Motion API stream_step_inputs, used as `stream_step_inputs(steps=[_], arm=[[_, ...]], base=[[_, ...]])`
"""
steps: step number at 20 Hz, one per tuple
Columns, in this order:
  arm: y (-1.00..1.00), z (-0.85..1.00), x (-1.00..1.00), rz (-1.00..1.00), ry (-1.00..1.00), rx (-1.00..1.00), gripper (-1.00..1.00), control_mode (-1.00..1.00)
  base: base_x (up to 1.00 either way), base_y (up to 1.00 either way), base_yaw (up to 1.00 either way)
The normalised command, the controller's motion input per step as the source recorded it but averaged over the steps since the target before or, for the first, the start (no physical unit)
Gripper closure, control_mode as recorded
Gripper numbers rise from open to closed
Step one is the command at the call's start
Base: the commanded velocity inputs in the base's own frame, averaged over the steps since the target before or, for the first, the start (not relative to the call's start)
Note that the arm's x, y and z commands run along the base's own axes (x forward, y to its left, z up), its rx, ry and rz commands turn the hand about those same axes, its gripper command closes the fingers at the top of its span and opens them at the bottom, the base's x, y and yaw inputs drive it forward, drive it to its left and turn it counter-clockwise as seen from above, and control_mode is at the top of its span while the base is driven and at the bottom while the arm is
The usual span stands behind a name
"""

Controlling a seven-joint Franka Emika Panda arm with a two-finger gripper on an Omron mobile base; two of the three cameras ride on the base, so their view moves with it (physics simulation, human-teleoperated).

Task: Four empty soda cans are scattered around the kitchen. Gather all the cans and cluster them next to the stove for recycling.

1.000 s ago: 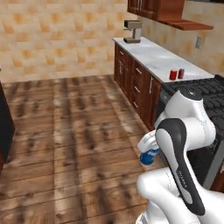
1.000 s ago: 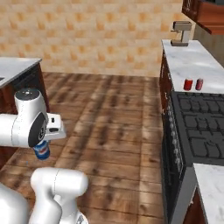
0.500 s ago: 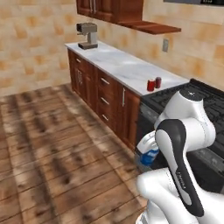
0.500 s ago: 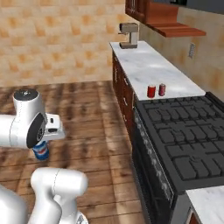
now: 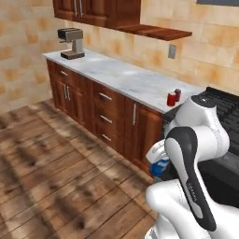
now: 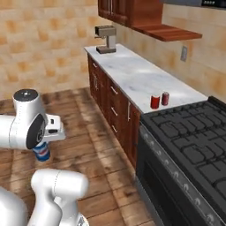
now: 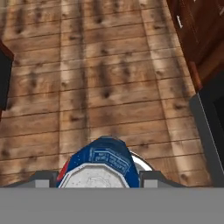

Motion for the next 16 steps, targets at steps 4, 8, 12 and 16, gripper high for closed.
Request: stream_step_inputs(steps=[4, 8, 12, 16], arm=[[0.0, 0.0, 0.0, 0.0, 0.0, 0.0, 1.0, 1.0], [0.0, 0.0, 0.0, 0.0, 0.0, 0.0, 1.0, 1.0], [0.0, 0.0, 0.0, 0.0, 0.0, 0.0, 1.0, 1.0], [0.0, 0.0, 0.0, 0.0, 0.0, 0.0, 1.0, 1.0]], base=[[0.89, 0.42, -0.64], [0.8, 0.46, -0.71], [0.76, 0.63, -0.66], [0.86, 0.77, -0.64]])
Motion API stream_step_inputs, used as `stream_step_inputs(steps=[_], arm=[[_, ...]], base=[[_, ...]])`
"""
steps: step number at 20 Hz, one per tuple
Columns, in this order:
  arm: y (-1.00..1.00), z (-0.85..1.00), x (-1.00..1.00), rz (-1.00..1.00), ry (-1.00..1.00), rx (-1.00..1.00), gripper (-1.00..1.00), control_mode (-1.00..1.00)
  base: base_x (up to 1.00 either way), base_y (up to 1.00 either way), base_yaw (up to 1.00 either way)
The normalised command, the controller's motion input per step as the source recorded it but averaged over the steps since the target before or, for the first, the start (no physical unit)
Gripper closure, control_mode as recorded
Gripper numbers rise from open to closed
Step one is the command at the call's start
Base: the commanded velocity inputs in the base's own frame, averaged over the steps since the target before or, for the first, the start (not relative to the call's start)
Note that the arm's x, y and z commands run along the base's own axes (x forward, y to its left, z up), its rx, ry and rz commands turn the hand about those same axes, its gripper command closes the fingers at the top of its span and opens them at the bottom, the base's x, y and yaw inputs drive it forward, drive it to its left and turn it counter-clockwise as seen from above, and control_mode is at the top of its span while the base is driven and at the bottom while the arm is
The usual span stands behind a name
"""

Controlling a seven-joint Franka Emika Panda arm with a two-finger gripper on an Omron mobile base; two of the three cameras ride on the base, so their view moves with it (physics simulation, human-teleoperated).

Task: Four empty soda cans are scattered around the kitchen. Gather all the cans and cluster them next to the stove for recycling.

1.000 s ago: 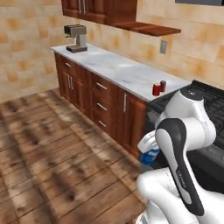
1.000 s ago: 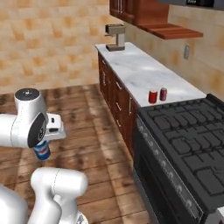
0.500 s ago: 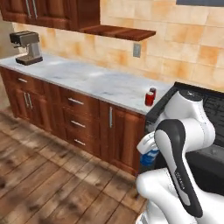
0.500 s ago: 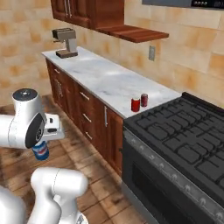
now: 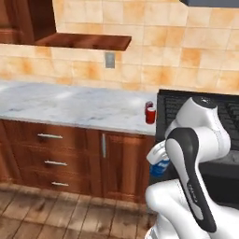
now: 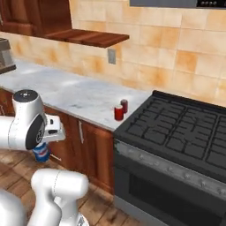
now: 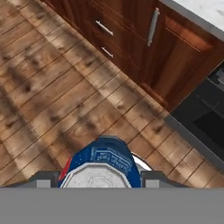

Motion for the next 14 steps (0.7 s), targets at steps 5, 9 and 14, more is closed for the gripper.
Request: stream_step_inputs(steps=[5, 9, 14], arm=[[0.0, 0.0, 0.0, 0.0, 0.0, 0.0, 1.0, 1.0], [0.0, 0.0, 0.0, 0.0, 0.0, 0.0, 1.0, 1.0], [0.0, 0.0, 0.0, 0.0, 0.0, 0.0, 1.0, 1.0]], base=[[0.94, 0.41, -0.67], [0.89, 0.46, -0.63], [0.66, 0.82, -0.32]])
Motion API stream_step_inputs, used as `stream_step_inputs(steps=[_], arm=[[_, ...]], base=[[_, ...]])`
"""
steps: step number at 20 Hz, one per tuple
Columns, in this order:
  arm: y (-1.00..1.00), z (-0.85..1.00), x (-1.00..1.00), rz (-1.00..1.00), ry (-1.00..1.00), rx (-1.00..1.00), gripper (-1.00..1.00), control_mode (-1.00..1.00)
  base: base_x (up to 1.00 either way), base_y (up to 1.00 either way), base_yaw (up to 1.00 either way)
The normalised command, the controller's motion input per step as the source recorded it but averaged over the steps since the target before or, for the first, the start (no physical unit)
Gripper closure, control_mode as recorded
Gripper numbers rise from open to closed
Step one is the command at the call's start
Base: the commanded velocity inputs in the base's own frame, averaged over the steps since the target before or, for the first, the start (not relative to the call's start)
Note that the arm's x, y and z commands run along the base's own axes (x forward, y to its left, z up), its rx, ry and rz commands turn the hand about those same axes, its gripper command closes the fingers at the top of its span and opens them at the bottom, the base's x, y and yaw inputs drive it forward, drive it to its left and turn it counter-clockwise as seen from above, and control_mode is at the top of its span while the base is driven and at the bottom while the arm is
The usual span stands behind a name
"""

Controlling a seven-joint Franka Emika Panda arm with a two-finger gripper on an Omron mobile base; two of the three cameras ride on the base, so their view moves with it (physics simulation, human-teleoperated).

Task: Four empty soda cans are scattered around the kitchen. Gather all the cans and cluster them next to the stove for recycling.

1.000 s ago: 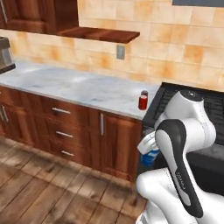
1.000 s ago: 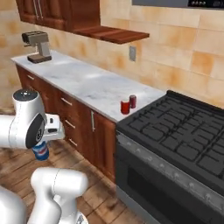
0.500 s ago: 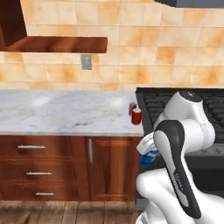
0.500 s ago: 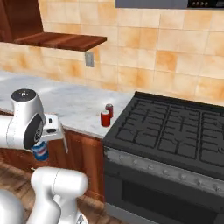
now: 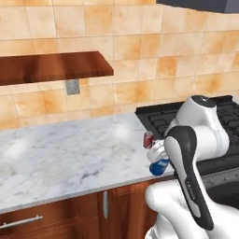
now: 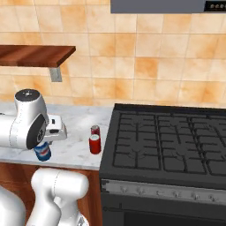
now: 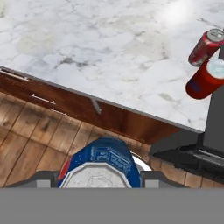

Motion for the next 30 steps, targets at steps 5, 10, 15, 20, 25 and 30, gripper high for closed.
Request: stream_step_inputs(steps=[5, 10, 15, 20, 25, 30], arm=[[0.0, 0.0, 0.0, 0.0, 0.0, 0.0, 1.0, 1.0], [0.0, 0.0, 0.0, 0.0, 0.0, 0.0, 1.0, 1.0], [0.0, 0.0, 0.0, 0.0, 0.0, 0.0, 1.0, 1.0], [0.0, 0.0, 0.0, 0.0, 0.0, 0.0, 1.0, 1.0], [0.0, 0.0, 0.0, 0.0, 0.0, 0.0, 1.0, 1.0], [0.0, 0.0, 0.0, 0.0, 0.0, 0.0, 1.0, 1.0]], base=[[0.64, 0.42, -0.09], [0.63, -0.07, -0.15], [0.0, 0.0, -0.01], [0.0, 0.0, 0.0], [0.34, 0.0, -0.05], [0.1, 0.0, -0.02]])
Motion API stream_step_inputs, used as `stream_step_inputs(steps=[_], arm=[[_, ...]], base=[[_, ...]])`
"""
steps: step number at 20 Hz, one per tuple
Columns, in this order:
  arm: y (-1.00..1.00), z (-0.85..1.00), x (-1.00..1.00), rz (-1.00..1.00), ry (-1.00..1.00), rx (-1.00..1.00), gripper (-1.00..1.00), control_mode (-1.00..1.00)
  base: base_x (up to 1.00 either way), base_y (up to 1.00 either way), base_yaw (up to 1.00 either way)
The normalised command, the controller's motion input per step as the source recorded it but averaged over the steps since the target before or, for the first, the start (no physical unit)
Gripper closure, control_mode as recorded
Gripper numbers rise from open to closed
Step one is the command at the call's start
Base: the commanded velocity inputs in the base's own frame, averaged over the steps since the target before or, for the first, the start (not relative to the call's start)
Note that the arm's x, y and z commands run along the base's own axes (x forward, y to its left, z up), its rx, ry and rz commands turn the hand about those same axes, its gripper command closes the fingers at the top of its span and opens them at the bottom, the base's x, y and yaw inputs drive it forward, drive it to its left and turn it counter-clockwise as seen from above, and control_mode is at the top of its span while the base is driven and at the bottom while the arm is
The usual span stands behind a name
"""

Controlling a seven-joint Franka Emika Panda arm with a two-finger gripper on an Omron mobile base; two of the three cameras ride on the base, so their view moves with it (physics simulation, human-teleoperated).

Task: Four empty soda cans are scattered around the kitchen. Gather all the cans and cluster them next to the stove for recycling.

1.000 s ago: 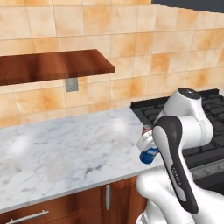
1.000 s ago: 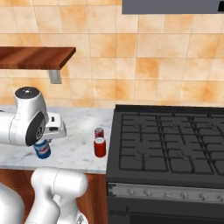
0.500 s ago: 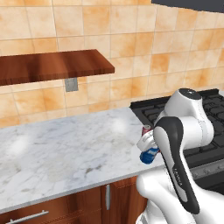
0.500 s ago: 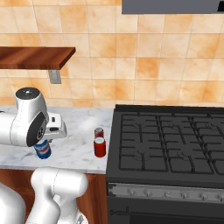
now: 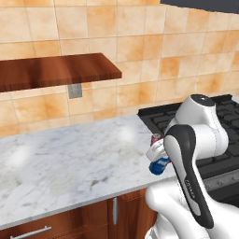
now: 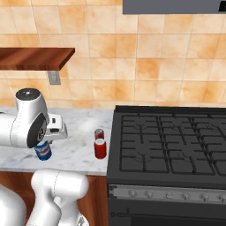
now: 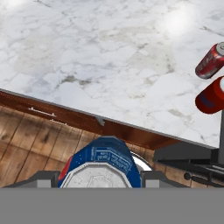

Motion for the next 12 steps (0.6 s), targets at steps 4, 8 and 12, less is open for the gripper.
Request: stream_step_inputs(steps=[4, 8, 12], arm=[[0.0, 0.0, 0.2, 0.0, 0.0, 0.0, 1.0, -1.0], [0.0, 0.0, 1.0, -0.03, 0.14, 0.0, 1.0, -1.0], [0.0, 0.0, 0.89, -0.04, 0.3, 0.0, 1.0, -1.0]], base=[[0.0, 0.0, 0.0], [0.0, 0.0, 0.0], [0.0, 0.0, 0.0]])
